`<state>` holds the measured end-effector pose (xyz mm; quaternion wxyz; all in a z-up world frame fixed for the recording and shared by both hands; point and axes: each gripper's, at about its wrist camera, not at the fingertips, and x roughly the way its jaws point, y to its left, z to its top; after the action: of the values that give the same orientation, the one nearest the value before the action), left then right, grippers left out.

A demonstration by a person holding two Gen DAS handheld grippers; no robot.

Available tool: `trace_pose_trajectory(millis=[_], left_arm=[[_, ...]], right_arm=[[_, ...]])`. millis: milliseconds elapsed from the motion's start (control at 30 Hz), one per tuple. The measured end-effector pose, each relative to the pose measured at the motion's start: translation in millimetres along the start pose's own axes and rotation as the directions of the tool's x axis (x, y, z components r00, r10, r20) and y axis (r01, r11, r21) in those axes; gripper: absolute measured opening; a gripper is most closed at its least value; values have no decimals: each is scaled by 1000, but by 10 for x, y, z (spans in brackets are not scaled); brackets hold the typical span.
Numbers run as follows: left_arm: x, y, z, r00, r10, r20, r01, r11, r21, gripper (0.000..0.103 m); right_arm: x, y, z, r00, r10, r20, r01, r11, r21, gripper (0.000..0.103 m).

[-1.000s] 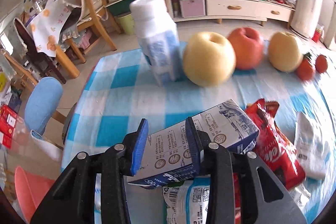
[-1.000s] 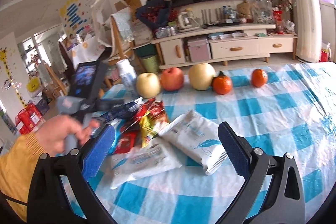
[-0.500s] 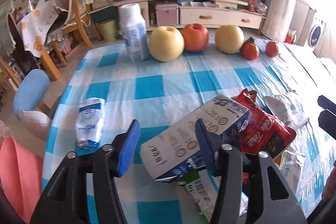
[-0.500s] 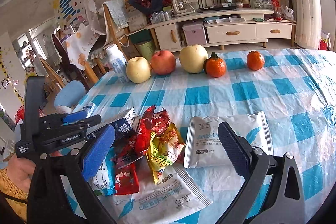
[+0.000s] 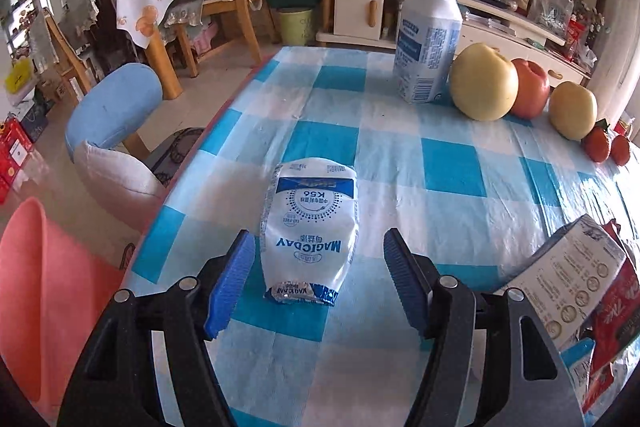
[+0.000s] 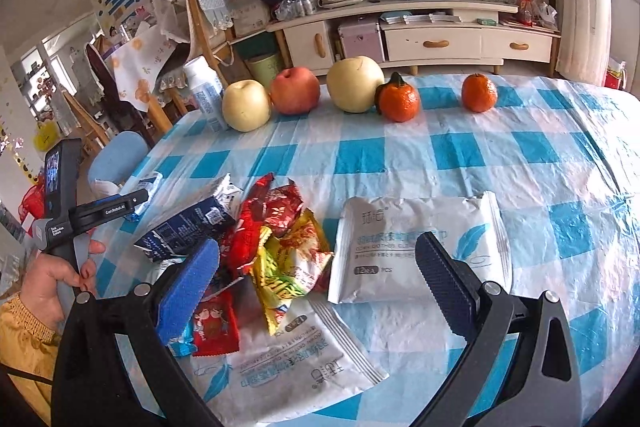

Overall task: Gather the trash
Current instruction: 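Grasp the white MAGICDAY yogurt bag with the left tool, then grasp the white-and-blue snack bag with the right tool while the left tool holds its bag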

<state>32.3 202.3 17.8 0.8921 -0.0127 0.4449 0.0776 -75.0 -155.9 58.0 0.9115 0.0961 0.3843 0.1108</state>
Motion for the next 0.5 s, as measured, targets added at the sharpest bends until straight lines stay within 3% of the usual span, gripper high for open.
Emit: trace_pose_trajectory(millis=[100, 133, 500], left_arm=[[153, -22, 5, 1000, 14, -25, -14, 1000, 8, 66], [176, -27, -2, 999, 15, -28, -15, 1000, 10, 58], [87, -92, -167, 1000, 10, 16, -11, 999, 31, 57]], right_arm=[[52, -77, -25, 999, -18, -31, 18, 1000, 5, 99], [63, -92, -35, 999, -10, -38, 11, 1000, 8, 99], [119, 333, -164, 984, 154, -85, -162, 982, -96, 99]])
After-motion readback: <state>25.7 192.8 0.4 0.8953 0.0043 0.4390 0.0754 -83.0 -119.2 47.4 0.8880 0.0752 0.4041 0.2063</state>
